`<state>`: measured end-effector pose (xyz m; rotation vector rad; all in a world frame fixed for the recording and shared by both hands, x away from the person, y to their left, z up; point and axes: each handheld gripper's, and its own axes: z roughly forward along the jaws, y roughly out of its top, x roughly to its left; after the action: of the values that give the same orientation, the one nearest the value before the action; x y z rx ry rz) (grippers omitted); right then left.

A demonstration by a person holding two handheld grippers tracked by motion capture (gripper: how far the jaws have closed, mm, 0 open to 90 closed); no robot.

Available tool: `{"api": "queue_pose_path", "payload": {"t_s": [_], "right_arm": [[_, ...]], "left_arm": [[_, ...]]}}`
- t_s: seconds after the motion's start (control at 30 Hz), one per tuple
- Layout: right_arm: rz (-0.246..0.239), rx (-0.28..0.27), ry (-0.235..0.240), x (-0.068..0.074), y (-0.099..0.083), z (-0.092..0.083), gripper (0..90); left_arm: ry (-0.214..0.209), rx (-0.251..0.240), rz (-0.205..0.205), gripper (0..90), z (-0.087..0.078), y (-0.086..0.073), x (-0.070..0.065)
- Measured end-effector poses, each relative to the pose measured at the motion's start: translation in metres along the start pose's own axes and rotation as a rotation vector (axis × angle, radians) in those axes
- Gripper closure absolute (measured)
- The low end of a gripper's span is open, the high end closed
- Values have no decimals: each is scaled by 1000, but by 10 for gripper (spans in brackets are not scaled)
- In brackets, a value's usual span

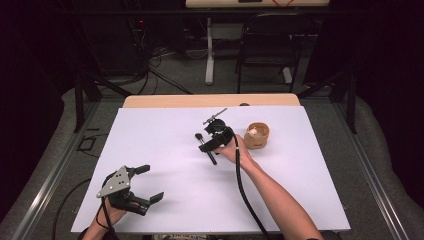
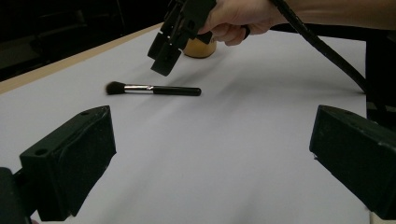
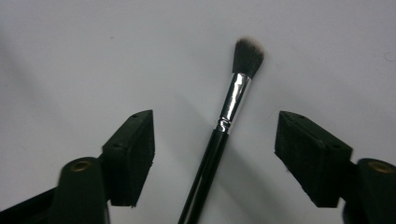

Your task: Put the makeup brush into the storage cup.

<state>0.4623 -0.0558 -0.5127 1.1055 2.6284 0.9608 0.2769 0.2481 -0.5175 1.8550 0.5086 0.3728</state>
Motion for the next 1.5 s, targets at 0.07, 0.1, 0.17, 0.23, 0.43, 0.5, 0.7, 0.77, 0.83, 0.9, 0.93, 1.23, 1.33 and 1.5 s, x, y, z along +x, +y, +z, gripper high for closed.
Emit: {"api": "queue_pose_path", "payload": {"t_s": [0.07, 0.1, 0.17, 0.23, 0.43, 0.5, 0.7, 0.77, 0.83, 0.9, 0.93, 1.23, 1.33, 1.5], "right_arm": [[15, 12, -4, 0, 1, 2, 350], [23, 14, -12, 0, 2, 2, 377], [38, 28, -17, 1, 3, 4, 433], [35, 27, -23, 0, 3, 6, 486], [62, 52, -46, -1, 3, 14, 578], [74, 70, -51, -1, 4, 18, 602], [80, 105, -59, -1, 4, 26, 670], [87, 108, -66, 1, 4, 28, 690], [90, 110, -72, 1, 4, 29, 709], [96, 113, -73, 2, 4, 30, 730], [92, 119, -78, 2, 4, 31, 733], [119, 141, -106, 5, 3, 36, 773], [111, 150, -116, 4, 5, 37, 775], [88, 156, -131, 6, 5, 37, 781]], "left_arm": [[7, 8, 3, 3, 0, 0, 0], [7, 8, 3, 3, 0, 0, 0], [6, 7, 4, 3, 0, 0, 0], [6, 8, 5, 3, -1, 0, 0], [5, 9, 6, 3, -1, 0, 0], [6, 9, 6, 3, -1, 0, 0], [-5, 5, 2, 3, -1, 0, 0], [-5, 6, 6, 3, -1, 0, 0], [-2, 7, 3, 3, -1, 0, 0], [-2, 7, 2, 3, -1, 0, 0], [-5, 8, 5, 3, -1, 0, 0], [2, 12, 9, 4, -1, 0, -1], [2, 13, 7, 4, -1, 0, -1], [-3, 14, 8, 4, 0, 0, -1]]}}
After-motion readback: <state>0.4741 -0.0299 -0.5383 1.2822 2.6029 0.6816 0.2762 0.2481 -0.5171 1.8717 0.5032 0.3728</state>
